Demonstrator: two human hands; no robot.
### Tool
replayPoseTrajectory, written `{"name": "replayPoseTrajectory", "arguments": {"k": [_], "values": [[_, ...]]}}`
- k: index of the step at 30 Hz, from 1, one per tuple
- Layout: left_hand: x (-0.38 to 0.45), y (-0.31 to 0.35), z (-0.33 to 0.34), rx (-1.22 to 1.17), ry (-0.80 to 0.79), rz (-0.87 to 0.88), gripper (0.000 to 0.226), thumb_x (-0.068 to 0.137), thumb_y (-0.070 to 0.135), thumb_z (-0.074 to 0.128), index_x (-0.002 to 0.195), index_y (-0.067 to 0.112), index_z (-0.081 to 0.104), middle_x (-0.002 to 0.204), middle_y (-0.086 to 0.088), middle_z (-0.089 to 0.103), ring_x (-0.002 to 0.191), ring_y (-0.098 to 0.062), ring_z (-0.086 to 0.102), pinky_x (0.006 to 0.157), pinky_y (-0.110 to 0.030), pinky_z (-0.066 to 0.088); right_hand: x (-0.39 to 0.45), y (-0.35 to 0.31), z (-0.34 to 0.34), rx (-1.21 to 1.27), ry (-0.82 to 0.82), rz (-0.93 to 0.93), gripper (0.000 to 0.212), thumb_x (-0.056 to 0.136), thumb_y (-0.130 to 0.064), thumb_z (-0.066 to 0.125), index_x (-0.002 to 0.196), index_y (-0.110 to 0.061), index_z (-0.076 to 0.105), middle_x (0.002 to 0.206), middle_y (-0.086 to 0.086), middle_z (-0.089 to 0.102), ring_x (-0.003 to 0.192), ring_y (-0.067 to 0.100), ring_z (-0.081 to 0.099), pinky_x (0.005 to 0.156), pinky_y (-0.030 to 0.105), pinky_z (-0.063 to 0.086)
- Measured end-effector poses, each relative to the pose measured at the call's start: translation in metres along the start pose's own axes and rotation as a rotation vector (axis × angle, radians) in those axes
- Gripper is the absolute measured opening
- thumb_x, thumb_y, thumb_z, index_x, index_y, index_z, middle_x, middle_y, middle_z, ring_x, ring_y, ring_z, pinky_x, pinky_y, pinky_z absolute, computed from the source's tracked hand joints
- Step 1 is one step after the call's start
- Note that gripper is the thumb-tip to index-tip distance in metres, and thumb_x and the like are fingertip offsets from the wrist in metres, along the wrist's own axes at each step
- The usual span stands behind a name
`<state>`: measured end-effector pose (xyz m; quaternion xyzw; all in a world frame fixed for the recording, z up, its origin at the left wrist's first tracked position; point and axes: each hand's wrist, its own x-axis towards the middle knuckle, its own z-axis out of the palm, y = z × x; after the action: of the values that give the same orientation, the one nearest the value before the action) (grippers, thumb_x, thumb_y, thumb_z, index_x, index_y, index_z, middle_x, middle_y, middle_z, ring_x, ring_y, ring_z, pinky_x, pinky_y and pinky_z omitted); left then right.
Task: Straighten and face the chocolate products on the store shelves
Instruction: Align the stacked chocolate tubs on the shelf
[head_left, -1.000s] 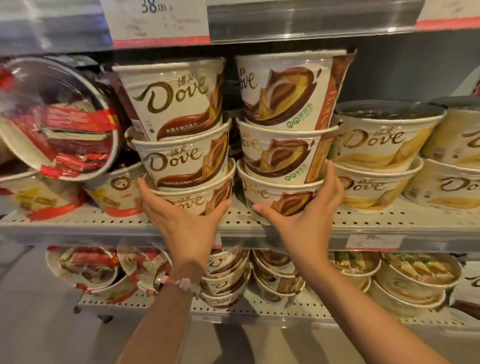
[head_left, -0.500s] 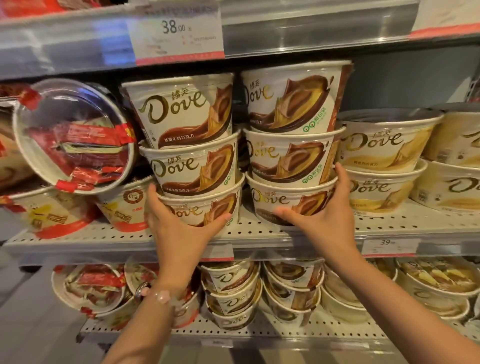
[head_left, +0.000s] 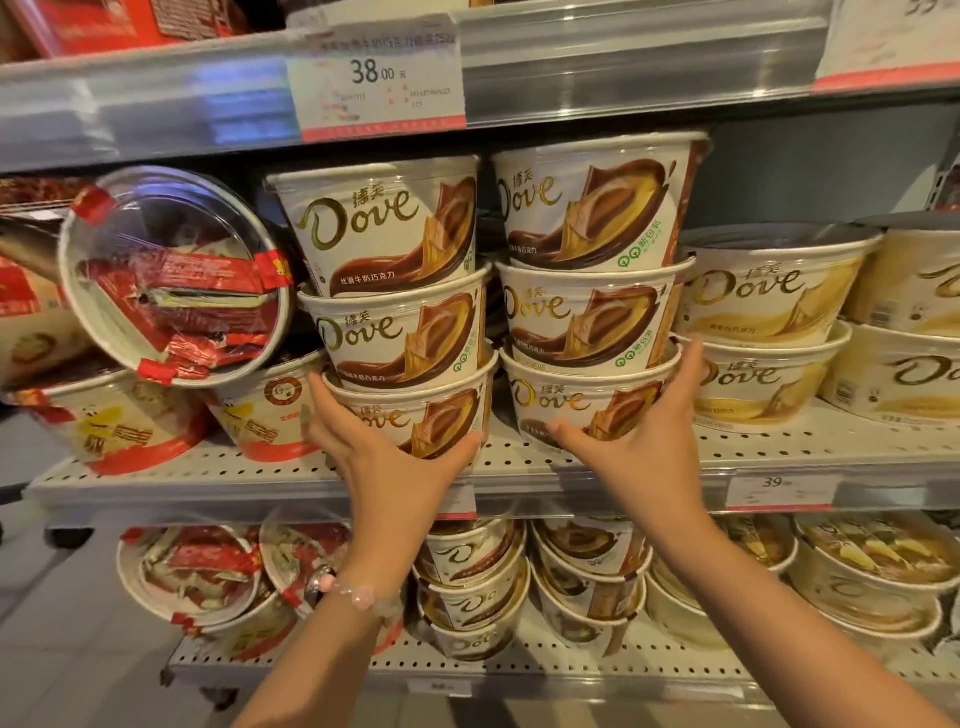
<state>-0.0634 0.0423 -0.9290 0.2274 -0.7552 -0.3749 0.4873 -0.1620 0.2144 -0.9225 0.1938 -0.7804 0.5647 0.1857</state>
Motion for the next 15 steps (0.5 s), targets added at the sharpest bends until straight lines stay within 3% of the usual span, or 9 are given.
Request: {"name": "replayPoseTrajectory", "arguments": {"k": [5, 11, 15], "values": [[0.0008, 0.009, 0.0093, 0.059, 0.052, -0.034, 0.146, 0.04, 0.044, 0.091, 0.145, 0.027, -0.01, 0.149, -0.013, 0.005, 0.139, -0.03, 0.007, 0.113, -0.053, 0.017, -0.0054, -0.0071, 0.0092, -0.174, 0.083, 0.019, 0.145, 0.042, -0.066, 0.08, 0.145, -0.029, -0.016, 0.157, 0.005, 0.011, 0.141, 0.026, 0.023, 0.104, 0.047, 0.038], [0.0014, 0.0086, 0.0092, 0.079, 0.053, -0.016, 0.141, 0.044, 0.044, 0.089, 0.145, 0.022, -0.006, 0.147, -0.017, 0.01, 0.139, -0.032, 0.009, 0.112, -0.057, 0.02, -0.003, -0.0035, 0.0075, -0.174, 0.117, 0.019, 0.135, 0.041, -0.067, 0.079, 0.144, -0.035, -0.003, 0.152, 0.005, 0.027, 0.132, 0.03, 0.039, 0.095, 0.044, 0.043], [0.0053, 0.0063, 0.0069, 0.068, 0.023, -0.017, 0.142, 0.044, 0.043, 0.09, 0.145, 0.02, -0.006, 0.147, -0.017, 0.009, 0.139, -0.03, 0.008, 0.113, -0.055, 0.018, 0.0033, -0.0001, 0.0019, -0.127, 0.07, 0.025, 0.134, 0.041, -0.063, 0.082, 0.143, -0.035, -0.001, 0.15, 0.004, 0.031, 0.131, 0.028, 0.04, 0.098, 0.043, 0.041]]}}
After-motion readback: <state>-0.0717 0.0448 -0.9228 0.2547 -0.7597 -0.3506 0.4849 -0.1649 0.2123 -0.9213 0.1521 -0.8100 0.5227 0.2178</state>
